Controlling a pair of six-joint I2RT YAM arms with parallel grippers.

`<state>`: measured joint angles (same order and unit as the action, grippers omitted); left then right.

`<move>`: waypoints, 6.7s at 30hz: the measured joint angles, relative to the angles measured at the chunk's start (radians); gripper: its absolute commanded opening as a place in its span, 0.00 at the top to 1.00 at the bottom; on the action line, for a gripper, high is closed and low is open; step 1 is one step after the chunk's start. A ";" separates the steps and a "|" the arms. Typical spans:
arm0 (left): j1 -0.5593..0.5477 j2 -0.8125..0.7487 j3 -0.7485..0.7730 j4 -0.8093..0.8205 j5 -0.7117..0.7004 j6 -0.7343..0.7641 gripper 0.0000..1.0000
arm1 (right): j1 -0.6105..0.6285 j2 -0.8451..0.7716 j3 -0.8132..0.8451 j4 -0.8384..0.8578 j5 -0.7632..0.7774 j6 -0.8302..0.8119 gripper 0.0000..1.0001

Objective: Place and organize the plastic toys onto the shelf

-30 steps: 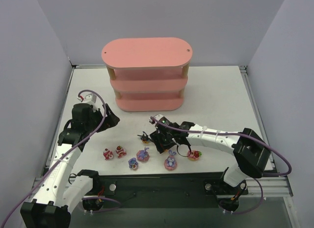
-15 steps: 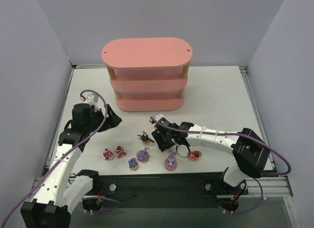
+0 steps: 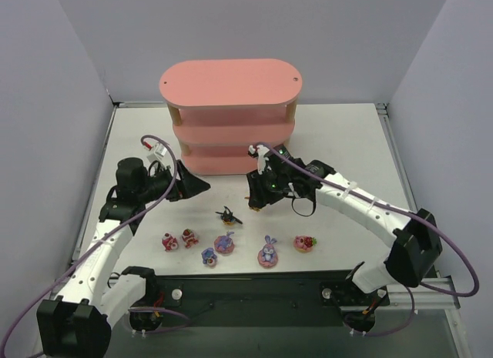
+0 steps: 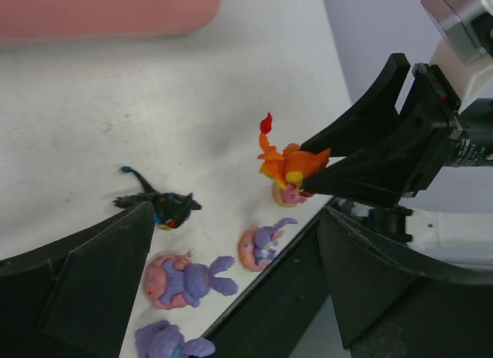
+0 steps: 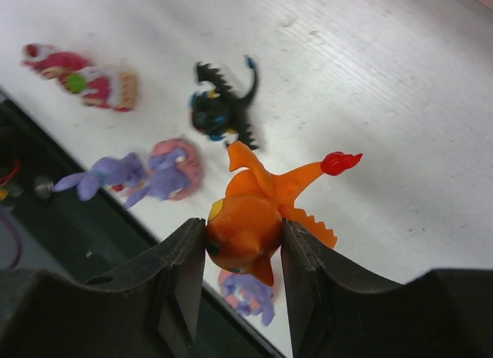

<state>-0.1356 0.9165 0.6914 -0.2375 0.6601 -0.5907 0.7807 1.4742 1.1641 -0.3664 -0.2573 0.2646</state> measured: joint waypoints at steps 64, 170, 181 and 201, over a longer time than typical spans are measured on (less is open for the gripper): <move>-0.370 0.086 0.072 0.160 0.230 -0.202 0.50 | 0.112 -0.139 0.266 -0.245 -0.245 -0.192 1.00; -0.381 -0.097 0.052 0.386 -0.311 -0.565 1.00 | 0.202 -0.255 0.092 0.415 0.229 -0.053 0.86; -0.381 -0.084 0.052 0.386 -0.309 -0.573 0.38 | 0.202 -0.253 0.092 0.408 0.243 -0.054 1.00; -0.329 -0.180 0.250 -0.011 -0.631 -0.448 0.03 | 0.029 -0.221 0.156 0.413 0.396 -0.077 1.00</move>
<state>-0.4648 0.7364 0.9413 -0.2489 0.0292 -1.0389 0.8101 1.2533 1.3197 0.0467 0.1383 0.1871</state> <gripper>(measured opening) 0.972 0.411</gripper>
